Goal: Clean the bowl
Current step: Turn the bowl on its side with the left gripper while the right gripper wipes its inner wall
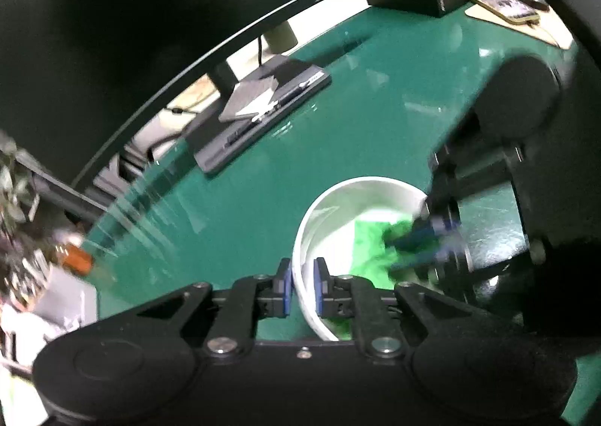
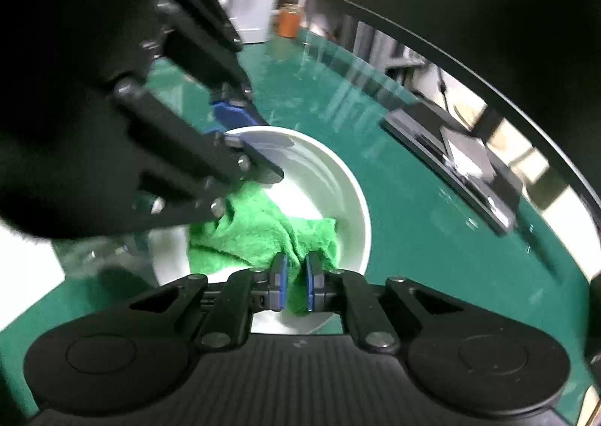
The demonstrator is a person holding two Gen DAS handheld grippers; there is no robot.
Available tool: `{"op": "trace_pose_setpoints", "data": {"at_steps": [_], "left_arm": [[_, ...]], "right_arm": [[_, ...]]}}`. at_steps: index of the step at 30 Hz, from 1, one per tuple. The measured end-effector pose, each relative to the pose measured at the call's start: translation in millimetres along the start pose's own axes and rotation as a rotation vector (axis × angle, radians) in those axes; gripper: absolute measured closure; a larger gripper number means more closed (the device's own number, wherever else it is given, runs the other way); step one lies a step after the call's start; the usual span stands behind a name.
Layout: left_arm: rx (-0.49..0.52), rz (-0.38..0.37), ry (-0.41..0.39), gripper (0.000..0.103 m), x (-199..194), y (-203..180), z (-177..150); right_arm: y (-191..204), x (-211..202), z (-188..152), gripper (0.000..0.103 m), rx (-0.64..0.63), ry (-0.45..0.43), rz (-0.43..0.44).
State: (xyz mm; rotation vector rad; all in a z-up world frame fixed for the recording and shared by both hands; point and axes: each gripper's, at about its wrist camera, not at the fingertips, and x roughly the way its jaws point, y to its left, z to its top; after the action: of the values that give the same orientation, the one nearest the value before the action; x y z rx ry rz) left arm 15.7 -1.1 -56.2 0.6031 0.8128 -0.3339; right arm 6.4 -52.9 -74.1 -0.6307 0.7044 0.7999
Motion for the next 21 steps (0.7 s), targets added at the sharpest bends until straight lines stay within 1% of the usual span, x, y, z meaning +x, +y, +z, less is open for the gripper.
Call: {"op": "trace_pose_setpoints", "data": {"at_steps": [1, 3, 5, 8, 9, 10, 11, 12, 14, 17, 18, 19, 20, 21], "left_arm": [[0.000, 0.002, -0.001, 0.092, -0.8, -0.5, -0.4], [0.016, 0.007, -0.004, 0.092, -1.4, -4.2, -0.2], [0.038, 0.019, -0.002, 0.093, 2.5, -4.4, 0.8], [0.037, 0.028, -0.001, 0.093, 2.7, -11.8, -0.7], [0.037, 0.029, -0.001, 0.093, 3.9, -8.3, 0.1], [0.041, 0.032, -0.006, 0.093, 3.3, -9.9, 0.9], [0.046, 0.030, -0.010, 0.093, 3.7, -13.6, 1.3], [0.048, 0.028, -0.011, 0.093, 0.8, -11.8, -0.5], [0.046, 0.029, -0.012, 0.092, -3.5, -8.0, -3.1], [0.017, 0.035, 0.001, 0.092, -1.4, 3.5, -4.8], [0.018, 0.040, 0.006, 0.092, -6.1, 7.0, -8.3], [0.018, 0.047, 0.017, 0.092, -4.7, 9.6, -10.1], [0.011, 0.045, 0.018, 0.092, -4.5, 11.0, -10.9], [0.008, 0.045, 0.018, 0.092, -4.7, 11.6, -11.2]], "right_arm": [[2.0, -0.2, 0.1, 0.092, -0.005, -0.005, 0.011], [2.8, -1.5, 2.2, 0.092, 0.011, -0.021, 0.067], [-2.3, -2.6, 3.7, 0.092, 0.031, -0.030, 0.087], [-3.0, -14.3, 6.4, 0.089, -0.008, -0.053, 0.062], [-2.7, -19.7, 6.8, 0.089, -0.025, -0.068, 0.056], [-1.9, -24.7, 7.2, 0.081, -0.043, -0.078, 0.057], [1.2, -26.9, 7.4, 0.071, -0.063, -0.072, 0.085], [5.4, -25.8, 6.9, 0.069, -0.078, -0.065, 0.099], [9.9, -18.6, 6.1, 0.069, -0.074, -0.057, 0.095], [11.9, -12.8, 6.8, 0.070, 0.004, -0.060, 0.099], [11.6, -11.6, 7.5, 0.072, 0.039, -0.050, 0.105], [11.1, -9.8, 7.7, 0.079, 0.051, -0.042, 0.110], [11.1, -7.7, 6.5, 0.082, 0.055, -0.028, 0.122], [13.4, -6.2, 3.7, 0.082, 0.027, -0.016, 0.121]]}}
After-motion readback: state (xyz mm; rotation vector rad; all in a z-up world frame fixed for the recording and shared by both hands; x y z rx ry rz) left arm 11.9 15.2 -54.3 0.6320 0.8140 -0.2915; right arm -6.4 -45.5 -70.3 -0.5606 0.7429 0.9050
